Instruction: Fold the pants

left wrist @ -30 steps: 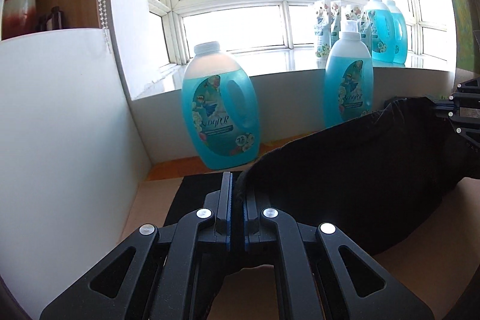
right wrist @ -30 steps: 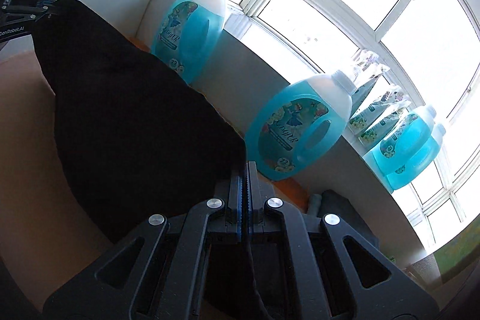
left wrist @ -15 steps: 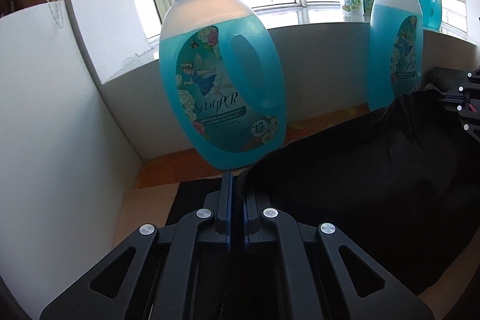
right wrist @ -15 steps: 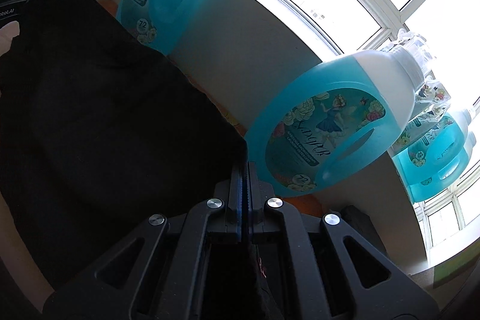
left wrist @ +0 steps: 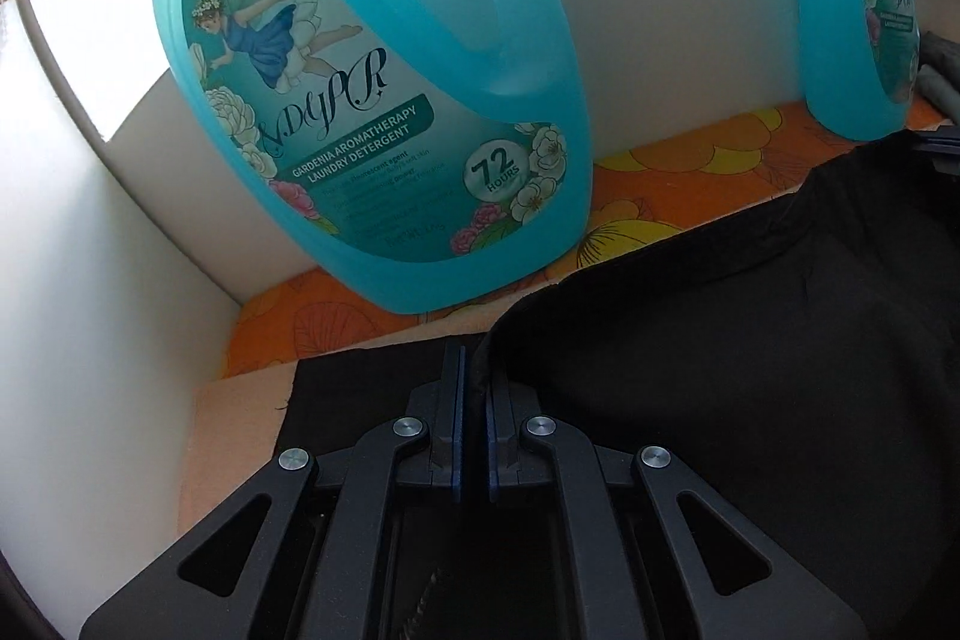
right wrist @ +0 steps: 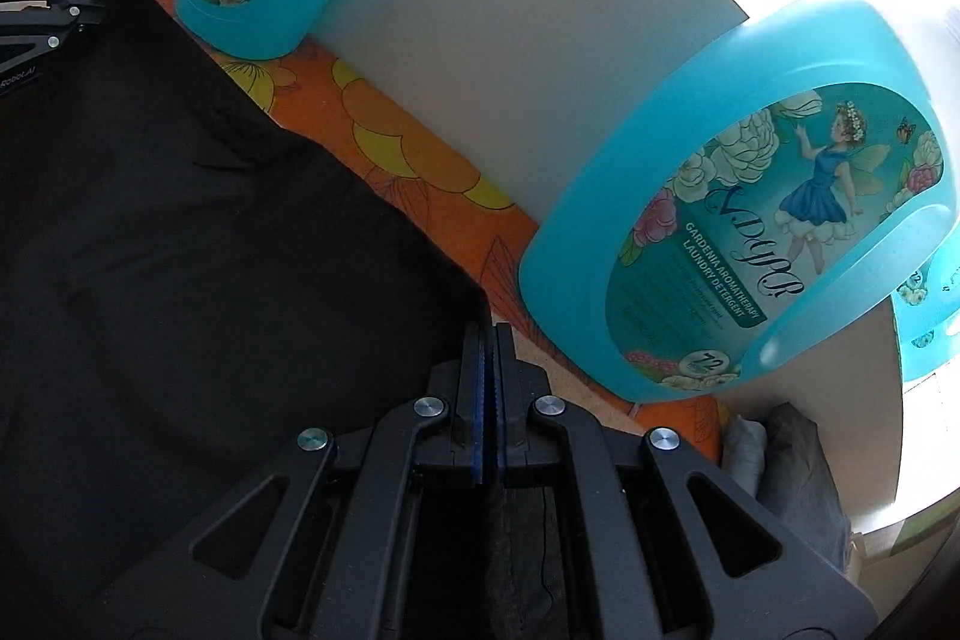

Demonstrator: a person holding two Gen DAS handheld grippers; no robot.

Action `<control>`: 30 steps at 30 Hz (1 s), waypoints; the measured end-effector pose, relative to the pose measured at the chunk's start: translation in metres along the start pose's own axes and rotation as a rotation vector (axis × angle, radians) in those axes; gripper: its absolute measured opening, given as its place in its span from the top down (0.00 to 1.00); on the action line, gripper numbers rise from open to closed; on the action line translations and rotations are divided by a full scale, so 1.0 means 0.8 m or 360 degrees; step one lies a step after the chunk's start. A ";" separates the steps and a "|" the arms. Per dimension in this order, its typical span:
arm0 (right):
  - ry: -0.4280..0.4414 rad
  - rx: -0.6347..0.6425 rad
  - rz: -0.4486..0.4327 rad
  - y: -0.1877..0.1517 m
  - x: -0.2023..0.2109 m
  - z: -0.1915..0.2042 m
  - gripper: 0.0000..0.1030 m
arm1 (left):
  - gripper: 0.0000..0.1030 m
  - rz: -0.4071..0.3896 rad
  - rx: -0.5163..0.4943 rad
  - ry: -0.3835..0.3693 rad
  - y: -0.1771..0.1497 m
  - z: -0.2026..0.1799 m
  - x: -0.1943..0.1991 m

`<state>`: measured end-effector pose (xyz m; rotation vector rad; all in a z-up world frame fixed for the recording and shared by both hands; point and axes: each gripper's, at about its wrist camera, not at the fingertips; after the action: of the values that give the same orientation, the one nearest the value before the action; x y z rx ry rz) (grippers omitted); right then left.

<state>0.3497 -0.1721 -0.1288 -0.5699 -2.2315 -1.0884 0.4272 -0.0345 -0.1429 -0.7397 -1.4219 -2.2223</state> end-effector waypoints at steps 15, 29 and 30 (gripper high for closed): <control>0.0163 -0.0345 -0.0253 -0.014 0.108 -0.064 0.37 | 0.54 -0.0063 0.0014 0.0100 0.010 0.013 0.019; 0.0116 -0.0427 -0.0199 -0.181 0.235 -0.130 0.36 | 0.36 -0.0130 0.0023 0.0097 0.022 0.040 0.051; 0.0126 -0.0416 -0.0175 -0.196 0.241 -0.130 0.36 | 0.36 -0.0124 0.0050 0.0072 0.020 0.043 0.055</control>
<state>0.1465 -0.3236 -0.0368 -0.5050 -2.0877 -1.4471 0.4099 -0.0117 -0.0925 -0.6296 -1.4833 -2.2549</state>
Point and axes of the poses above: each gripper's, at about its wrist camera, not at the fingertips, and x roughly against the way its jaws point, z to its left, y to its top, and after that the axes turned 6 degrees about -z, right-handed
